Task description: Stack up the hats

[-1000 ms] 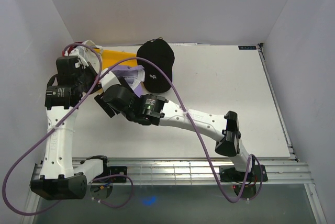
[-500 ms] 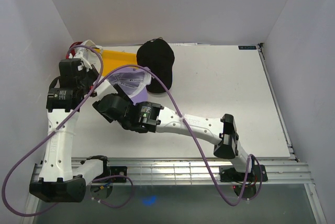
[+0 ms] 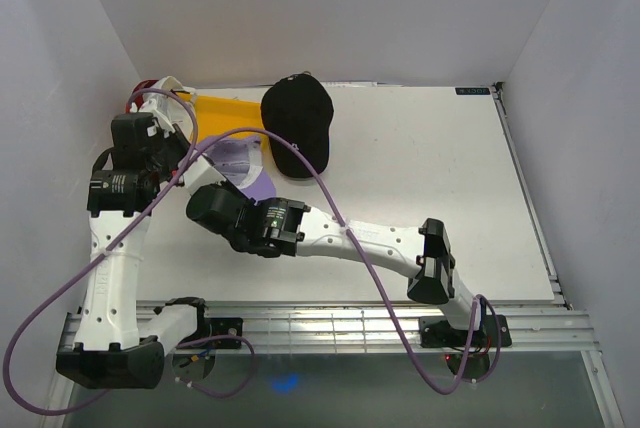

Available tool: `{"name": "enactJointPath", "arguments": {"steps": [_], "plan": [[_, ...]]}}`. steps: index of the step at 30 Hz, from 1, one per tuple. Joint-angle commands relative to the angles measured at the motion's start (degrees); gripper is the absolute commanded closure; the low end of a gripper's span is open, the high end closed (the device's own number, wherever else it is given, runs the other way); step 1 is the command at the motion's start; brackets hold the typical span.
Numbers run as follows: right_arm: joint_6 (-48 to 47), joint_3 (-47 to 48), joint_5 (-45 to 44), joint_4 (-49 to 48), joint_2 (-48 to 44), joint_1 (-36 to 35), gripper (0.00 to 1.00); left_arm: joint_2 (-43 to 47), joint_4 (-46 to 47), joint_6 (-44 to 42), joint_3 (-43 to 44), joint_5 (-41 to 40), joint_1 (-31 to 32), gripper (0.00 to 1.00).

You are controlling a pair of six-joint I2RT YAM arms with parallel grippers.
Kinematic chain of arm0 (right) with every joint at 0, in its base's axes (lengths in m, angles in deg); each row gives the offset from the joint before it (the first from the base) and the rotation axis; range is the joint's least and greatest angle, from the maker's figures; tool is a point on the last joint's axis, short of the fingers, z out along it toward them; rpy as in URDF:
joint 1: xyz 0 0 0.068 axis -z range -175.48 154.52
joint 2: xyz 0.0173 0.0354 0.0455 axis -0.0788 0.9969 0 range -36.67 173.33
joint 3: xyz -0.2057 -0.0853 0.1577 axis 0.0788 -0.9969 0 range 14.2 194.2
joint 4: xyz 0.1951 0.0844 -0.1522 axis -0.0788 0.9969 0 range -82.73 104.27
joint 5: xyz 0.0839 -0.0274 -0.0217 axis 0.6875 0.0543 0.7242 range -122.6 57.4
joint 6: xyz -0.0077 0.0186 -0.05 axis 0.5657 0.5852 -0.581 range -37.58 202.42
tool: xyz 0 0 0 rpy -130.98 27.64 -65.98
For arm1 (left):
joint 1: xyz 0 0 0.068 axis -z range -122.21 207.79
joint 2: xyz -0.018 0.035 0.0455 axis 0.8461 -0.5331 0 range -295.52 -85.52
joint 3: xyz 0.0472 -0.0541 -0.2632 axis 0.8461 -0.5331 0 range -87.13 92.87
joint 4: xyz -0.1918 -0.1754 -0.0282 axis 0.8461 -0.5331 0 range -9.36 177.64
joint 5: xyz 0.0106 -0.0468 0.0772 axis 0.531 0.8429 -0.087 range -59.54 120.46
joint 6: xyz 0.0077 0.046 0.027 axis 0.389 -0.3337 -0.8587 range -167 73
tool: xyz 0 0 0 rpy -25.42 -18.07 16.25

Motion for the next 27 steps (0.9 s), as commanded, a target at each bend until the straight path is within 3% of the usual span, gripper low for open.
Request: {"name": "enactJointPath", "arguments": {"steps": [1,2,3,8,9,11,13,17,18,19,27], "plan": [[-0.69,-0.25,-2.33,-0.52,-0.3,-0.05,0.78,2.09,0.41,0.56,1.09,2.71,0.37,1.0],[-0.6,-0.25,-2.07,-0.34,-0.48,0.04,0.9,2.17,0.5,0.65,1.0,2.89,0.37,1.0],[-0.43,-0.25,-1.98,-0.17,-0.65,-0.05,0.92,2.26,0.59,0.65,0.91,2.98,0.37,1.0],[0.45,-0.69,0.83,-0.34,-3.55,0.04,0.92,3.4,1.82,1.0,1.0,2.89,0.37,0.75],[0.71,-1.13,1.27,-0.52,-4.08,0.04,0.92,3.41,1.99,1.09,1.43,2.89,0.37,0.64],[1.85,-1.65,2.67,-1.31,-6.18,0.04,0.92,3.41,2.52,1.52,2.22,2.89,0.37,0.54],[3.17,-2.36,3.82,-1.66,-8.12,0.04,0.92,3.05,3.13,1.88,4.06,3.33,0.37,0.45],[5.71,-3.24,4.96,-1.57,-11.02,0.04,0.92,1.3,3.84,3.98,9.16,2.72,0.37,0.38],[6.16,-3.41,5.05,-1.66,-12.07,0.04,0.92,0.16,3.93,4.42,10.48,2.54,0.37,0.28],[6.69,-3.76,5.31,-1.66,-12.51,0.13,0.92,-0.63,4.02,4.86,13.8,2.1,0.37,0.25],[15.9,-8.07,9.96,-4.29,-18.92,4.95,0.92,-9.86,1.74,7.76,38.68,0.52,0.37,0.25]]}}
